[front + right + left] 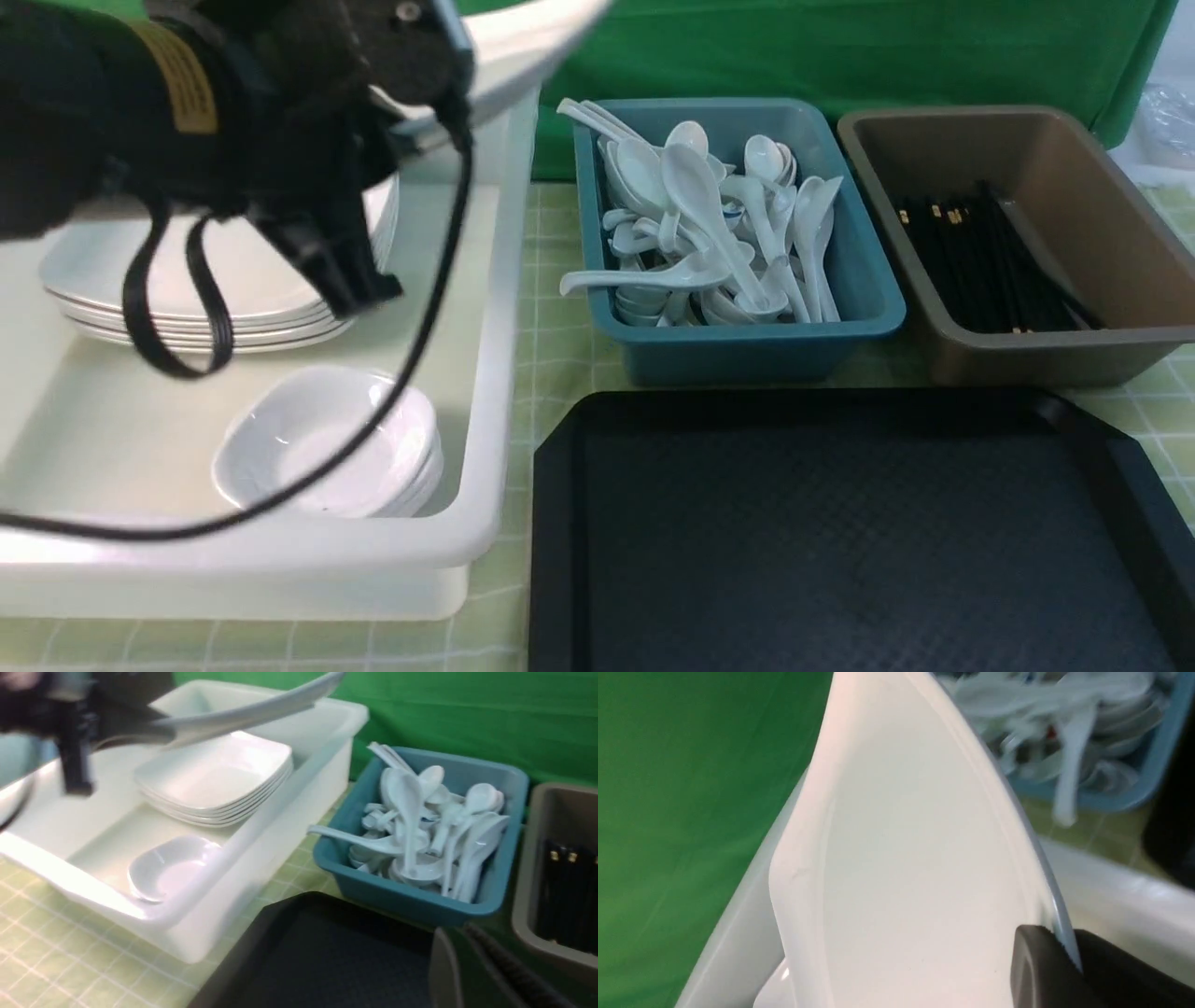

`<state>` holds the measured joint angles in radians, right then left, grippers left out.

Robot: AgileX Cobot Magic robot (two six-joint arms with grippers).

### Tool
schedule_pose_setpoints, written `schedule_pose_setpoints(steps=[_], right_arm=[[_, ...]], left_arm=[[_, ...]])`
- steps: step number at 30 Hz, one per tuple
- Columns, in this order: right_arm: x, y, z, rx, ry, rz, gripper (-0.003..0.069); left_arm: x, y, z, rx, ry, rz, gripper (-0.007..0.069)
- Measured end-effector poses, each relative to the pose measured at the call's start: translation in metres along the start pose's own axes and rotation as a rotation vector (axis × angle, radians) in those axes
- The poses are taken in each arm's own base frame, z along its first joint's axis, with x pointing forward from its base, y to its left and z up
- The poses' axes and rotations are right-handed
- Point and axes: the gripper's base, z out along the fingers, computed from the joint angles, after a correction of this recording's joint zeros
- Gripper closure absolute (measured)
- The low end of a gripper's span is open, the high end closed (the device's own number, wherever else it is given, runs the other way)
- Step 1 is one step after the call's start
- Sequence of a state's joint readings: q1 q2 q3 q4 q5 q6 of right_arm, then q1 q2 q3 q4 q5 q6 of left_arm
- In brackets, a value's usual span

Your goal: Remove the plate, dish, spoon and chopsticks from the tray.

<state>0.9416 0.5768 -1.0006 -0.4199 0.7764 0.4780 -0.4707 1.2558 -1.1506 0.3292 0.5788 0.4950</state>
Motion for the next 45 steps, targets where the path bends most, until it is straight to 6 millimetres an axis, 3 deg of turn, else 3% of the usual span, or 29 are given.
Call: schedule_pose_setpoints(steps=[3, 4, 11, 22, 27, 29, 32, 33, 36, 41, 44, 45], right_arm=[[0.002, 0.002, 0.006, -0.002, 0.04, -0.026, 0.0634], [0.002, 0.002, 0.006, -0.001, 0.042, -0.027, 0.0634], [0.007, 0.004, 0.006, -0.014, 0.098, -0.05, 0.0631], [0.011, 0.009, 0.005, -0.071, 0.142, -0.023, 0.0629], [0.013, 0.012, 0.004, -0.107, 0.167, 0.003, 0.0629], [0.014, 0.013, 0.004, -0.113, 0.181, 0.009, 0.0629], [0.016, 0.013, 0.004, -0.118, 0.199, 0.005, 0.0624], [0.016, 0.013, 0.004, -0.12, 0.2, -0.004, 0.0624], [0.016, 0.013, 0.004, -0.122, 0.2, -0.016, 0.062], [0.017, 0.013, 0.004, -0.12, 0.206, -0.016, 0.0594], [0.017, 0.013, 0.003, -0.119, 0.214, -0.017, 0.0573], [0.018, 0.013, 0.003, -0.116, 0.224, -0.018, 0.0561]], left_arm=[[0.034, 0.014, 0.039, -0.006, 0.161, -0.015, 0.0592], [0.035, 0.016, 0.039, -0.009, 0.165, -0.015, 0.0592], [0.075, 0.013, 0.101, 0.038, 0.353, 0.065, 0.0592], [0.097, 0.004, 0.147, 0.018, 0.406, 0.117, 0.058], [0.112, 0.004, 0.16, 0.019, 0.422, 0.06, 0.0449], [0.115, 0.005, 0.16, 0.018, 0.436, 0.046, 0.0378], [0.114, 0.007, 0.152, 0.018, 0.465, -0.001, 0.0199], [0.11, 0.007, 0.145, 0.019, 0.462, -0.04, 0.0127], [0.091, 0.007, 0.124, 0.019, 0.408, -0.168, 0.0004], [0.058, 0.004, 0.08, 0.067, 0.29, -0.42, -0.0043], [0.034, 0.003, 0.042, 0.096, 0.164, -0.525, -0.0026], [0.023, 0.0, 0.02, 0.103, 0.079, -0.558, 0.0011]])
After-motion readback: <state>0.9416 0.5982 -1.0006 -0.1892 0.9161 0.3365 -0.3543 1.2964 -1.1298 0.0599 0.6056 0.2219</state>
